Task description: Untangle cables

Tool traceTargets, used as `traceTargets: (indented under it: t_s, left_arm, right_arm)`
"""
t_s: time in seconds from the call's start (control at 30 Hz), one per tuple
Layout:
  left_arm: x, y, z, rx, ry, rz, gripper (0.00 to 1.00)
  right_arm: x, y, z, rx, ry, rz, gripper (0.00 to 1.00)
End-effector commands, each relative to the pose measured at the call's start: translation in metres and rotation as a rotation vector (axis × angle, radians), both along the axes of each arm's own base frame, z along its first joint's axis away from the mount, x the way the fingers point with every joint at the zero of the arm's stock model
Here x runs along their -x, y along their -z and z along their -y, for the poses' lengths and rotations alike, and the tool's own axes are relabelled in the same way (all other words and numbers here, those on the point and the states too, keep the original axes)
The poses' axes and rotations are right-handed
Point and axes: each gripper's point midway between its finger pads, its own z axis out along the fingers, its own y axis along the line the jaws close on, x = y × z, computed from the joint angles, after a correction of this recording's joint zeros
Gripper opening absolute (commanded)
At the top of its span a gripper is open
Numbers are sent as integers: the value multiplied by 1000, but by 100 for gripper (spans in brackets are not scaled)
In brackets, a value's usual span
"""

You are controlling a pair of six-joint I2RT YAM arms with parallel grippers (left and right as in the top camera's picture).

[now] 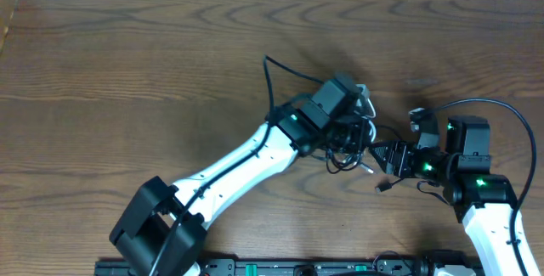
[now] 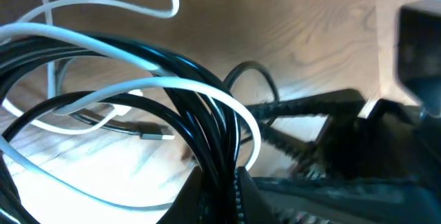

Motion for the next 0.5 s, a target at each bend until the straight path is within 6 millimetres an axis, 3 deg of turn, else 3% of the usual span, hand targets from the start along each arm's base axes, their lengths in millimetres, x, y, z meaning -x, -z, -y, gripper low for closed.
traceTargets:
  t_s: [0.0, 0.1, 0.27, 0.47]
  left_arm:
    - [33, -2, 4, 44, 175, -64, 8]
    - [39, -1, -4, 48, 226, -90, 8]
    - [54, -21, -3, 186, 362, -130, 8]
    - [47, -27, -8, 228, 363, -141, 7]
  right_arm:
    - [7, -29, -30, -144, -173, 97, 61]
    - [4, -32, -30, -143, -174, 119, 61]
    - [4, -38, -34, -171, -199, 142, 61]
    - [9, -44, -41, -220, -234, 140, 61]
